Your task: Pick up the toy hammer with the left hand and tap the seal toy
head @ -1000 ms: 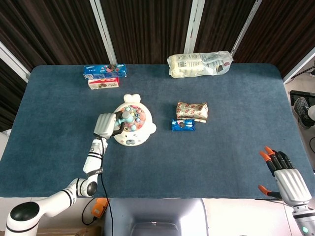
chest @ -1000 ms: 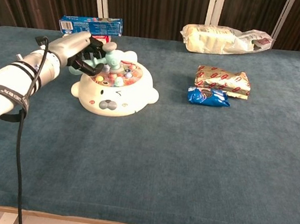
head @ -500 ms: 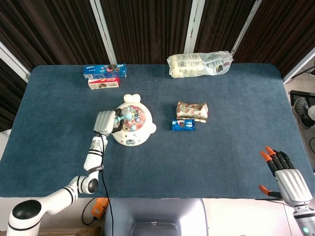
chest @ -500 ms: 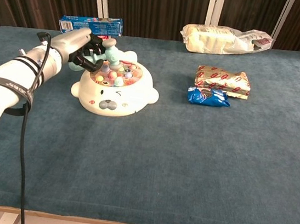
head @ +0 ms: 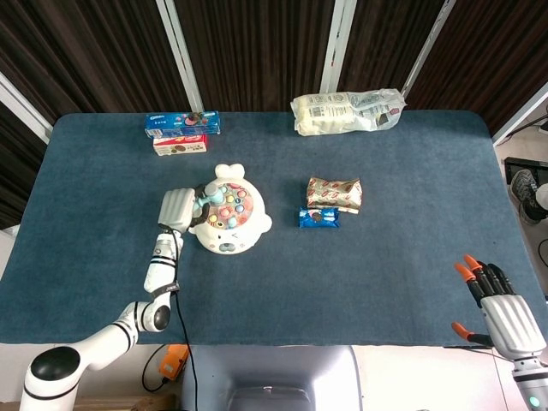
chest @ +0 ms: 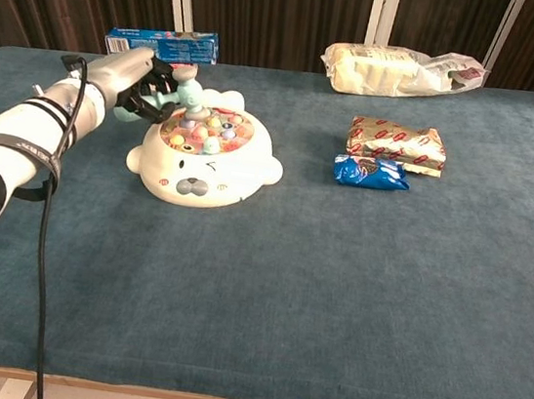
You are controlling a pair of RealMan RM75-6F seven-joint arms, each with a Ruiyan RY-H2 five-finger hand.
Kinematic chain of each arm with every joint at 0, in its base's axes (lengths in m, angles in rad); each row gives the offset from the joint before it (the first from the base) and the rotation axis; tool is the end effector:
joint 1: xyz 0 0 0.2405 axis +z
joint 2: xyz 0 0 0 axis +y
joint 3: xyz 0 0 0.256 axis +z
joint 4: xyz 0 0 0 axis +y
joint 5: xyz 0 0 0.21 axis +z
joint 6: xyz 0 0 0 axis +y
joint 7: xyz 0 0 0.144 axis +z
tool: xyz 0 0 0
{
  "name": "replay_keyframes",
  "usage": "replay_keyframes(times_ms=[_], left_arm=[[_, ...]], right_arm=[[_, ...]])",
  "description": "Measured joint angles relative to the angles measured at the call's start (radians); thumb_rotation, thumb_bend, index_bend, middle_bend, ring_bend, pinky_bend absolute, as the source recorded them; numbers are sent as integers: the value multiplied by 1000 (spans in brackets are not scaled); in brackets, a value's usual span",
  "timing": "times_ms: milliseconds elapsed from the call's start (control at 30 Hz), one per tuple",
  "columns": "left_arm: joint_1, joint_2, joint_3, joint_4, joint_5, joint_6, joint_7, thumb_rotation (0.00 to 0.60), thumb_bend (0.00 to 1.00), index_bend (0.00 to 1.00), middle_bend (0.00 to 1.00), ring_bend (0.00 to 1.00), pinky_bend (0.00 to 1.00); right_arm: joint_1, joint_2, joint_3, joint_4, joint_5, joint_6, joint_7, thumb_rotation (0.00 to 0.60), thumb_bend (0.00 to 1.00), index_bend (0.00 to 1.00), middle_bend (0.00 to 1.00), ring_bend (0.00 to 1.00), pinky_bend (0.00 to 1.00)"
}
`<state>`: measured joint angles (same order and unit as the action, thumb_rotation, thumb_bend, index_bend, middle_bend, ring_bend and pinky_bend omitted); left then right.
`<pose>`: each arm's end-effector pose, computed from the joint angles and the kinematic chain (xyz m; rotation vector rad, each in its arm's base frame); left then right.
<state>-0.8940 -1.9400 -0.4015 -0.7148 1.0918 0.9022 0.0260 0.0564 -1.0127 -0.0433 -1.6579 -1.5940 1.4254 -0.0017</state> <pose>-0.1580 0.4419 -0.0438 -1.4647 -1.0560 -1.0607 -0.3141 -0.1503 0.1638 1.5449 -0.9511 0.7800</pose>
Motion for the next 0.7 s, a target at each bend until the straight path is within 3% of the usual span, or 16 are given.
replay_keyframes(times_ms=[400, 700], left_arm=[[-6, -1, 4, 9, -16, -29, 4, 600, 839, 703, 935, 1000, 1000], [52, 66, 39, -142, 57, 121, -8, 600, 840, 703, 935, 1000, 1000]], right_arm=[[1, -1, 0, 0, 0, -3, -4, 600, 320, 0, 0, 0, 0], [5, -7, -3, -2, -2, -15, -23, 600, 320, 0, 0, 0, 0]])
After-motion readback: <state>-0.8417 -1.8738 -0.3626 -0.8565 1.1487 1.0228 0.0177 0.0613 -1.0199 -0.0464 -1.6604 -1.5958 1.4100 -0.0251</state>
